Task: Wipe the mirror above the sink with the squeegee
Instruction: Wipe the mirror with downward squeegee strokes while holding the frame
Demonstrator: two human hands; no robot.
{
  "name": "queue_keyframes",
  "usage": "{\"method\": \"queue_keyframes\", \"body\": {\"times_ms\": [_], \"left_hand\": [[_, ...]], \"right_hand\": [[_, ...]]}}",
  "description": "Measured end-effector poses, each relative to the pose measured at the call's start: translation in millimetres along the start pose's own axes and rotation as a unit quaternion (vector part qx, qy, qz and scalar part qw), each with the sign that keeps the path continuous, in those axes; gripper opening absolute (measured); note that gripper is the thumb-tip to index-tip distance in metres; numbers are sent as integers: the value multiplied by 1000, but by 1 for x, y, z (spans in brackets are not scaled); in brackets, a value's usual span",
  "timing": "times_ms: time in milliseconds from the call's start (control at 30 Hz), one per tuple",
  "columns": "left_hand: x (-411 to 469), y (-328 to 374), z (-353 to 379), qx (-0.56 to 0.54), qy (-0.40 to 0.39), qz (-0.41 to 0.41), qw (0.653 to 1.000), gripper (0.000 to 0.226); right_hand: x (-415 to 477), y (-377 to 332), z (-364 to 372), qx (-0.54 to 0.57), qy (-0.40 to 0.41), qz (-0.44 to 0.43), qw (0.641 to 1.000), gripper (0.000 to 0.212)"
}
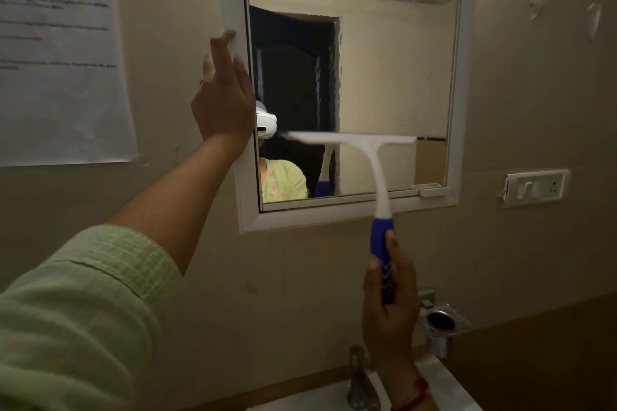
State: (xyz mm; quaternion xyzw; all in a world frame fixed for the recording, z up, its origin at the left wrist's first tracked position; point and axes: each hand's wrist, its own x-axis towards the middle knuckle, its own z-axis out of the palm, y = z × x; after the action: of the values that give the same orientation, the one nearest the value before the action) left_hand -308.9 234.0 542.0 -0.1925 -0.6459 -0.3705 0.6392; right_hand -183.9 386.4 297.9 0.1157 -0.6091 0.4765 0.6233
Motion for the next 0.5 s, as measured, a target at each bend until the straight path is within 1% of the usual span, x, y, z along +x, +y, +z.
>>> {"method": "queue_keyframes", "body": {"times_ms": [100, 200, 367, 500], "left_hand": [[0, -2, 0, -1, -2, 7, 1000, 38], [0, -2, 0, 8, -13, 20, 1000, 42], [1, -2, 0, 30, -28, 25, 999, 44], [0, -2, 0, 30, -27, 25, 999, 45]], "right_hand": [[32, -8, -2, 14, 15, -29, 999, 42], [59, -14, -5, 24, 16, -38, 999, 46], [110, -26, -2, 27, -26, -71, 997, 50], [162, -33, 12, -2, -40, -124, 991, 45]]}}
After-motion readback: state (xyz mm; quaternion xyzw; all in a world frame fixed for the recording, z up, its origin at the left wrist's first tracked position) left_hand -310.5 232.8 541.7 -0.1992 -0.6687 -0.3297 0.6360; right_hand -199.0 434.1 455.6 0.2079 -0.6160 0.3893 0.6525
